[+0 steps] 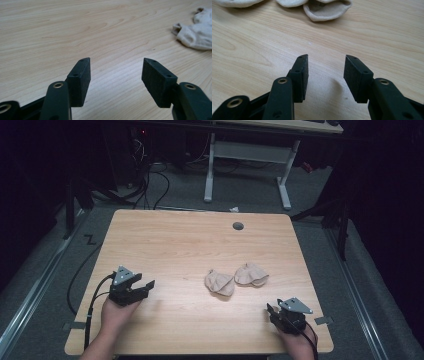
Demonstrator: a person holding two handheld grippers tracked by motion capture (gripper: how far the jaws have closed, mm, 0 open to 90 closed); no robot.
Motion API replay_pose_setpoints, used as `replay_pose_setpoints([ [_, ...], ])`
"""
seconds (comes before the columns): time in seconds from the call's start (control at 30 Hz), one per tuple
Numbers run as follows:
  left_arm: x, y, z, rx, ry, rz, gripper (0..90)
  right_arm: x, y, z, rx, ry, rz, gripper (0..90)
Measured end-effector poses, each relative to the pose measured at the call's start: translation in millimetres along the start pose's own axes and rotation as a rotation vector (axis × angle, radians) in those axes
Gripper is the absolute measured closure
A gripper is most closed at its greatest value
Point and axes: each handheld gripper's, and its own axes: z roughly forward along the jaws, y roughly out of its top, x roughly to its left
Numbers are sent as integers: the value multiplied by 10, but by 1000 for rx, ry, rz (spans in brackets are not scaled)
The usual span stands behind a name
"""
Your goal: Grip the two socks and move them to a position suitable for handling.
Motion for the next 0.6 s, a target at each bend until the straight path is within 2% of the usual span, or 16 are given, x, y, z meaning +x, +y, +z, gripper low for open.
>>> replay_pose_setpoints([
  [0.1,-17,41,46,-27,-12,-12,407,9,-55,-64,3,-14,-4,550],
  [0.17,-23,45,67,-27,-21,-20,407,8,-75,-83,2,-17,-8,550],
  [0.23,-62,42,115,-8,-20,4,407,-22,-111,-126,-6,-27,8,550],
  [0.37,-72,35,118,0,-24,4,406,-43,-111,-125,-12,-33,30,551],
  [0.53,-54,-3,86,16,-8,17,401,-8,-32,-73,-30,-25,2,551],
  [0.6,-48,-24,62,18,-11,10,401,16,7,-63,-43,-25,-15,549],
])
